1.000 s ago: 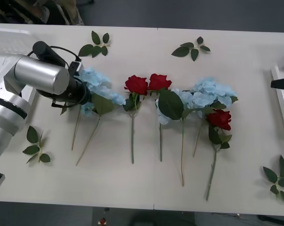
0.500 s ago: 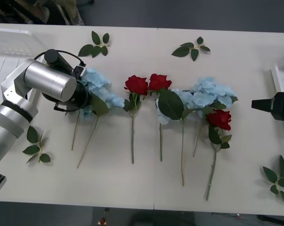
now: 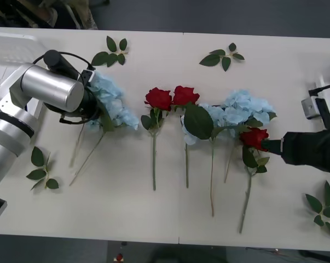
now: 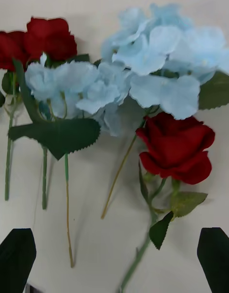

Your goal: Put the red flowers into the right box and the blue flowers into the left box

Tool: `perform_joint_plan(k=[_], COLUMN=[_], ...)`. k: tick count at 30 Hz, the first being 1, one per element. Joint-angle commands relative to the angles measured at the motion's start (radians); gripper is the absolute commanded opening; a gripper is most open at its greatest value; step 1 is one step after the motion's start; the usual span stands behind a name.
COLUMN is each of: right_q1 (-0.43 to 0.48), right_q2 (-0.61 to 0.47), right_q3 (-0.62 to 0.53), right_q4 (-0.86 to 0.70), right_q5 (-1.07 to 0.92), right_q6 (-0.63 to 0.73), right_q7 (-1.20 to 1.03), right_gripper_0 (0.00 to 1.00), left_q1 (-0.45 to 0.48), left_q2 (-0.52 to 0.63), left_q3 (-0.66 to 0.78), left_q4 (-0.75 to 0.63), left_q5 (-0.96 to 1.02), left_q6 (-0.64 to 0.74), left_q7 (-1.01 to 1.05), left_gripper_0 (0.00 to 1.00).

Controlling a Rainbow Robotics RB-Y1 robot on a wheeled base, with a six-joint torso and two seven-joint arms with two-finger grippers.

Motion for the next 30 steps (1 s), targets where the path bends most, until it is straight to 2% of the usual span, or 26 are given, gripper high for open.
perform_joint_plan(k=[1,8,17,25,30], right_q1=[-0.005,-0.042,-0.082,-0.152,-0.174], right_q2=[-0.077,-0.164,-0.181,-0.189,-0.189], right_q3=[0.057,0.196,0.282,0.362,0.38], right_q4=[-0.028,-0.028,-0.013,0.07,0.126], right_q5=[0.002,0.016,0.056,0.093,0.11], right_q6=[-0.036,-0.1,-0.106,-0.108,-0.091], right_q7=[-0.133,-0.291,-0.458,-0.464,-0.464], right_gripper_0=[1.0,1.0,1.0,1.0,1.0], left_q1=[-0.052,-0.052,-0.078,-0.081,-0.112], left_q2=[0.005,0.038,0.131,0.203,0.217], left_q3=[0.062,0.122,0.192,0.3,0.383], left_q4=[-0.056,-0.193,-0.404,-0.435,-0.452], left_q5=[-0.015,-0.012,0.022,0.154,0.166], left_q6=[0.055,0.219,0.492,0.552,0.658], left_q7=[0.029,0.026,-0.043,-0.198,-0.322], left_gripper_0=[0.0,0.0,0.0,0.0,0.0])
